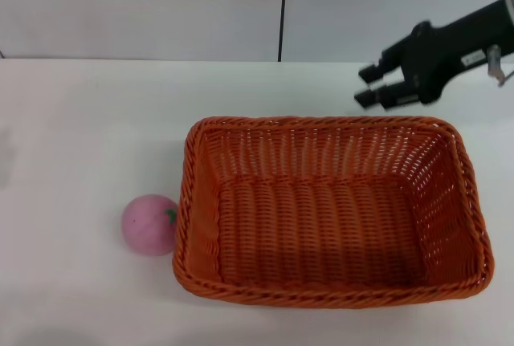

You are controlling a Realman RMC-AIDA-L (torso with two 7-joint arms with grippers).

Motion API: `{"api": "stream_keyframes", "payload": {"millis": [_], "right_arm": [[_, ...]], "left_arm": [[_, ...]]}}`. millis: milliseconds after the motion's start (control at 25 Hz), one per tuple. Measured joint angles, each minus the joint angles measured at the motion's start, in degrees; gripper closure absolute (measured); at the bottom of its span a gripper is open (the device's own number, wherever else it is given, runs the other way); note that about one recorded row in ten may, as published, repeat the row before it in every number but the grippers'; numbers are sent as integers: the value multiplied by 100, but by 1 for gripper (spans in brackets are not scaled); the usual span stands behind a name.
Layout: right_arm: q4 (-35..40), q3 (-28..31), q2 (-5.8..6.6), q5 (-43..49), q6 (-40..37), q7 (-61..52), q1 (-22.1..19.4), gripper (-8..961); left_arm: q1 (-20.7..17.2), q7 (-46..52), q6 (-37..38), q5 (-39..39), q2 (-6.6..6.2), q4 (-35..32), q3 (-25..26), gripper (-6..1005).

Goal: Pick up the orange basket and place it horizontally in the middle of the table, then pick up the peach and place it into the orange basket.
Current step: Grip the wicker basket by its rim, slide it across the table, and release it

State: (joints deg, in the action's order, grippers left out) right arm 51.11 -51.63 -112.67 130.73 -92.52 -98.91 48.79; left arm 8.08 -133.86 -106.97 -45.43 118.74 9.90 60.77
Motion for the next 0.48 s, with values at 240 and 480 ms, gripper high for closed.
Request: {"api": "stream_keyframes", "payload": {"millis": [240, 480], "right_arm": [[2, 1100, -162, -1395, 581, 599, -714, 572], [-494, 1770, -578, -4604, 772, 1890, -2409, 573]], "left_arm": [[46, 4, -50, 21, -78, -270, -449, 197], [360, 491, -125, 29, -225, -1206, -1385, 198]]}}
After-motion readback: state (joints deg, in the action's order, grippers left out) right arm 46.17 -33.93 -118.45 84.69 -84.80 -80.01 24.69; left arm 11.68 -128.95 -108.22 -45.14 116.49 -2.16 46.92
